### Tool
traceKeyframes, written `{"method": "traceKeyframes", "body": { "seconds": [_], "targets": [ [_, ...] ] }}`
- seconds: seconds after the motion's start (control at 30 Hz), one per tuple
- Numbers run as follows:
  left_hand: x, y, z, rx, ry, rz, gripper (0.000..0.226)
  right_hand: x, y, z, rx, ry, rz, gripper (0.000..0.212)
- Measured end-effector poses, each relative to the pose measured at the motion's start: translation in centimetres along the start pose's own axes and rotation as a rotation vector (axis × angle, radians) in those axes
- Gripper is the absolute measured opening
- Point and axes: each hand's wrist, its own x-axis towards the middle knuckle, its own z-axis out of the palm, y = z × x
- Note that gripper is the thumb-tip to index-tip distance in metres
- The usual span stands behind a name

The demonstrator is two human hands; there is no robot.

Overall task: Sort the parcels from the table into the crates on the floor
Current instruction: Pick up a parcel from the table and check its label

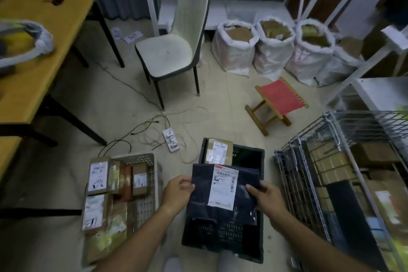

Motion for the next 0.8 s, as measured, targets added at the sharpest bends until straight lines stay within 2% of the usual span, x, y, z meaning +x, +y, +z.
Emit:
{"method": "traceKeyframes", "body": {
  "seconds": [0.2, 0.47, 0.5, 0.6, 0.63, 0.8],
  "targets": [
    [8.2, -9.0, 6.2, 0.039, 0.037, -0.056, 0.024, 11.6, 9.9, 2.7, 0.007, -0.036, 0.027, 0.012],
    [16.4, -20.0, 11.5, 0.129, 0.094, -0.071, 0.013, 22.1, 19.5, 5.3, -0.010, -0.074, 0.020, 0.015],
    [16.8, -21.1, 11.7, 0.163, 0.109, -0.082, 0.018, 22.8, 20.4, 5.6, -0.018, -0.070, 0.025, 0.016],
    [18.1, -24.5, 12.5, 0.274, 0.134, -0.126, 0.057, 24.4, 22.3, 6.6, -0.022, -0.064, 0.034, 0.010],
    [18.4, -25.3, 12.6, 0.297, 0.141, -0.140, 0.060, 24.8, 22.7, 7.0, -0.021, -0.055, 0.039, 0.009],
    [19.4, -27.7, 13.4, 0.429, 0.097, -0.075, 0.016, 26.3, 24.0, 8.5, -0.040, 0.024, 0.058, 0.004]
  ]
}}
